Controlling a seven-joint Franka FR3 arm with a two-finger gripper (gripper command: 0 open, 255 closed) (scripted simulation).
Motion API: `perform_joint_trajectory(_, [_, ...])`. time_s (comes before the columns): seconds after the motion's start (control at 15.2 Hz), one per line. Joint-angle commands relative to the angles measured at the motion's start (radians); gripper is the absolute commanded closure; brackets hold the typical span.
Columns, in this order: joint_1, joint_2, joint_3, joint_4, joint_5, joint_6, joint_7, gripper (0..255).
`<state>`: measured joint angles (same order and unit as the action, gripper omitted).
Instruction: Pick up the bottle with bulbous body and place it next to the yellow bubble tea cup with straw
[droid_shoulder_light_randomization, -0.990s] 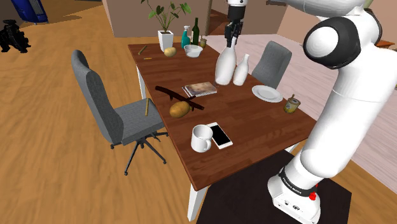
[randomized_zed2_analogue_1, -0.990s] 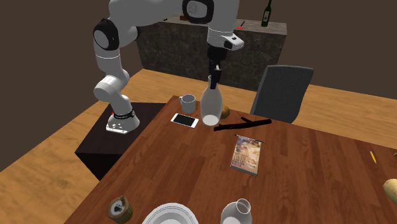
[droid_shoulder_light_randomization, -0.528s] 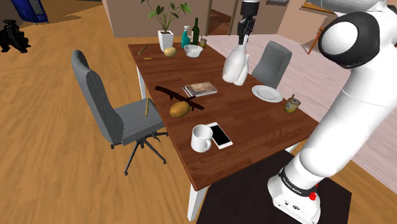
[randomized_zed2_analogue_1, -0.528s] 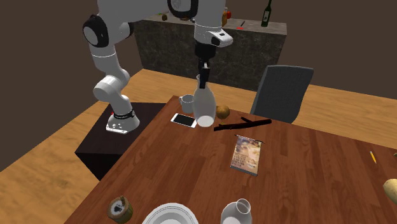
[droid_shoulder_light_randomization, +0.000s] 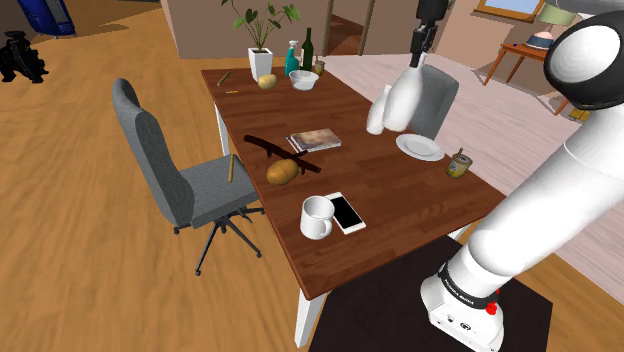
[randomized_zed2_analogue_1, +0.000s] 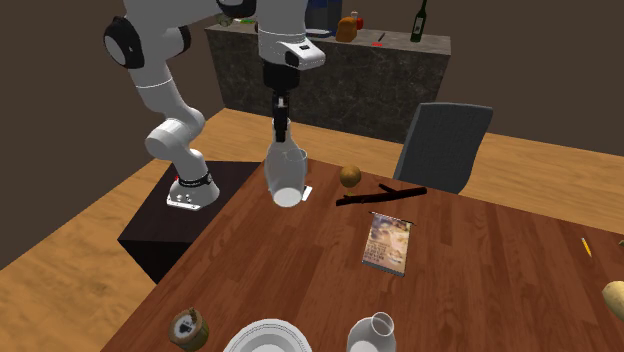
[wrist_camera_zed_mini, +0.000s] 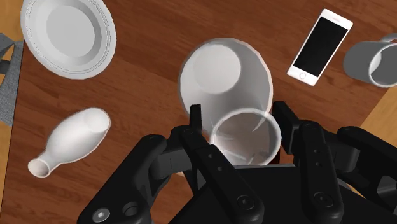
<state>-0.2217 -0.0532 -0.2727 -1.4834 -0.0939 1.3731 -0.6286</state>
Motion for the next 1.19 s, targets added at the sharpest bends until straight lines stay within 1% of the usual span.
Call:
perform_joint_trajectory(0.0, [-0.016,-0.046,-0.016,-0.044,-0.015,0.003,-0.034,255])
perform_joint_trajectory(0.53, [-0.082,-0.155,-0.099,-0.097,-0.072,-0.029,-0.193,255])
perform_joint_trajectory(0.86, [-0.123,-0.190,-0.164,-0.090,-0.105,-0.053,-0.306,255])
perform_joint_trajectory(1.12, [-0.156,-0.198,-0.223,-0.062,-0.126,-0.072,-0.406,255])
